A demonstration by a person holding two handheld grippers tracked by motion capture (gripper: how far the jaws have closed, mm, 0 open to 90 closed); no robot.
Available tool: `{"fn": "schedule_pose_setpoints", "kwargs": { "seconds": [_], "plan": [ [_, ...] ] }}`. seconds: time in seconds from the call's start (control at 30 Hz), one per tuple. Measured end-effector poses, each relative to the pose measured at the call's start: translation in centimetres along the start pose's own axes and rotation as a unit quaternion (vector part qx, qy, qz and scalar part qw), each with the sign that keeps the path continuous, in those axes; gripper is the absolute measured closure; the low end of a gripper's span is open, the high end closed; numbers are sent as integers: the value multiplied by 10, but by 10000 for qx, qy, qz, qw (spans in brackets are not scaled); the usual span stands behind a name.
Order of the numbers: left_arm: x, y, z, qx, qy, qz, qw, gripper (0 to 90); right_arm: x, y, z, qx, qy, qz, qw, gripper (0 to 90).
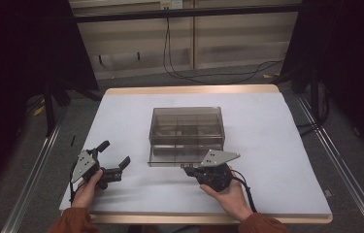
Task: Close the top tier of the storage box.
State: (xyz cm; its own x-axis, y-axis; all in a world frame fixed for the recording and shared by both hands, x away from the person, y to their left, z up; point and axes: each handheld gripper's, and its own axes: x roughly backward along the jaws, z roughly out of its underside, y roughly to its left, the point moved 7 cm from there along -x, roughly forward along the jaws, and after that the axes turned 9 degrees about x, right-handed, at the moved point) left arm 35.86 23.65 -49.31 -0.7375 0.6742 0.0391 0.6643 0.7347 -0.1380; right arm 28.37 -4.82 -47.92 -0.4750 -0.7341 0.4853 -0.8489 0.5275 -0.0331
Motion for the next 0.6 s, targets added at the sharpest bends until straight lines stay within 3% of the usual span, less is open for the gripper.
{"fn": "schedule_pose_setpoints", "kwargs": {
  "seconds": [0.6],
  "plan": [
    [0,0,0,-5,-2,-1,10000,0,-3,-3,2,11,45,16,10000,900]
  ]
}}
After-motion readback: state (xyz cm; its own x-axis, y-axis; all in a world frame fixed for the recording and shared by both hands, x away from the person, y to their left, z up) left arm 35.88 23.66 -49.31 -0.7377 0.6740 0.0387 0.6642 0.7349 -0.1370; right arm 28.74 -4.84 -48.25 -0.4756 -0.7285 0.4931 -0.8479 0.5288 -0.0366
